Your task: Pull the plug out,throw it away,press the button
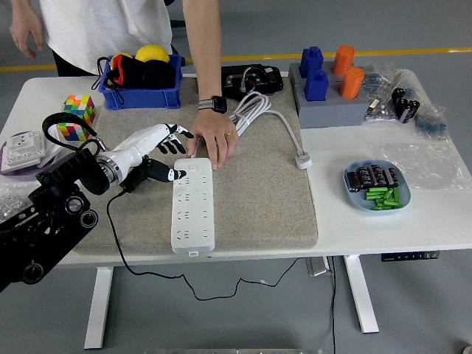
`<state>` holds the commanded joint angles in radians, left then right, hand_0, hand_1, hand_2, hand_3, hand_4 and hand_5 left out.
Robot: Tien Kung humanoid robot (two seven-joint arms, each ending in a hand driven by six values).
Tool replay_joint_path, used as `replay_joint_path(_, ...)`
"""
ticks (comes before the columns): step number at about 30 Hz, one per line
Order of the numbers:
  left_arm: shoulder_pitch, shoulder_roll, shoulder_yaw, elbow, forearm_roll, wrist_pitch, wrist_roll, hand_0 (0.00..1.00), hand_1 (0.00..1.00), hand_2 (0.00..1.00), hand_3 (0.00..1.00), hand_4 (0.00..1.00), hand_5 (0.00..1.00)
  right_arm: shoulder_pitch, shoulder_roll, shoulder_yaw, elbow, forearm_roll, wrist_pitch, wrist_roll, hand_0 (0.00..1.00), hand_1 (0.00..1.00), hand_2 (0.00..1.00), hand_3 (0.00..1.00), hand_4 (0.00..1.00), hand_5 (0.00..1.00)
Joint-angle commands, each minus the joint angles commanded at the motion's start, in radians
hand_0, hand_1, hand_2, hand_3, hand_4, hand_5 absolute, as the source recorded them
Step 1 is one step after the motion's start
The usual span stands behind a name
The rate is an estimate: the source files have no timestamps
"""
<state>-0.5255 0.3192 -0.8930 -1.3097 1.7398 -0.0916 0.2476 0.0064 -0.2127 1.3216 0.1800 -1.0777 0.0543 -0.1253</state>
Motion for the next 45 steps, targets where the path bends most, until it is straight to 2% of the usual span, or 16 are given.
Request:
replay_joint_path(4,-0.039,-0.013,0.055,0.023,0.004,-0.007,0.029,0.103,0.096,0.150,0.717,0.252,0.002,-0.001,0.001,0.001,0.000,0.000,0.000,-0.002,0.705,0.678,0.662,0.617,0.713,0.489)
replay_joint_path(5,-0.050,-0.018,0.067,0.029,0.009,-0.016,0.046,0.070,0.025,0.090,0.698,0.208,0.002,-0.001,0.001,0.001,0.000,-0.001,0.000,-0.002,0.705,0.678,0.663,0.618,0.713,0.488)
replay_joint_path(9,-0.080,-0.035,0.108,0.058,0.028,-0.048,0.106,0.070,0.025,0.090,0.698,0.208,0.002,-0.002,0.000,0.001,0.000,-0.001,0.000,-0.002,0.705,0.678,0.663,0.618,0.713,0.488)
replay_joint_path(10,-0.085,-0.039,0.116,0.066,0.031,-0.050,0.113,0.070,0.025,0.090,0.698,0.208,0.002,-0.002,0.000,0.001,0.000,0.000,0.000,-0.001,0.705,0.678,0.663,0.618,0.713,0.488)
replay_joint_path(11,-0.089,-0.042,0.123,0.072,0.032,-0.049,0.115,0.058,0.019,0.078,0.676,0.164,0.002,-0.002,0.000,0.001,0.000,0.000,0.000,-0.001,0.705,0.678,0.663,0.618,0.712,0.487)
replay_joint_path(13,-0.096,-0.048,0.134,0.085,0.033,-0.049,0.124,0.058,0.019,0.078,0.676,0.164,0.002,-0.002,0.000,0.000,0.000,0.000,0.000,-0.002,0.705,0.678,0.663,0.618,0.712,0.487)
replay_joint_path(23,-0.133,-0.080,0.179,0.155,0.030,-0.038,0.132,0.048,0.015,0.073,0.671,0.162,0.002,-0.001,-0.002,0.000,0.000,0.002,-0.001,-0.001,0.706,0.678,0.662,0.617,0.712,0.486)
replay_joint_path(28,-0.146,-0.097,0.176,0.206,0.063,-0.026,0.131,0.048,0.015,0.073,0.671,0.162,0.002,0.000,-0.003,-0.005,0.000,0.002,0.000,-0.003,0.706,0.678,0.662,0.617,0.712,0.486)
replay_joint_path(33,-0.151,-0.098,0.186,0.235,0.060,-0.033,0.141,0.047,0.014,0.073,0.669,0.165,0.002,0.000,-0.005,-0.008,0.000,0.001,-0.001,-0.003,0.705,0.678,0.662,0.617,0.712,0.486)
replay_joint_path(35,-0.151,-0.096,0.192,0.237,0.054,-0.038,0.144,0.044,0.013,0.072,0.656,0.139,0.002,-0.001,-0.006,-0.007,0.000,0.000,-0.002,-0.003,0.705,0.678,0.662,0.617,0.711,0.486)
replay_joint_path(41,-0.153,-0.094,0.189,0.233,0.051,-0.039,0.143,0.044,0.013,0.072,0.656,0.139,0.002,-0.002,-0.007,-0.008,0.000,-0.001,-0.003,-0.004,0.705,0.678,0.662,0.617,0.711,0.486)
replay_joint_path(45,-0.158,-0.093,0.198,0.250,0.051,-0.044,0.148,0.044,0.013,0.072,0.652,0.136,0.002,0.001,-0.007,-0.013,0.000,0.003,-0.001,0.000,0.706,0.678,0.662,0.616,0.711,0.485)
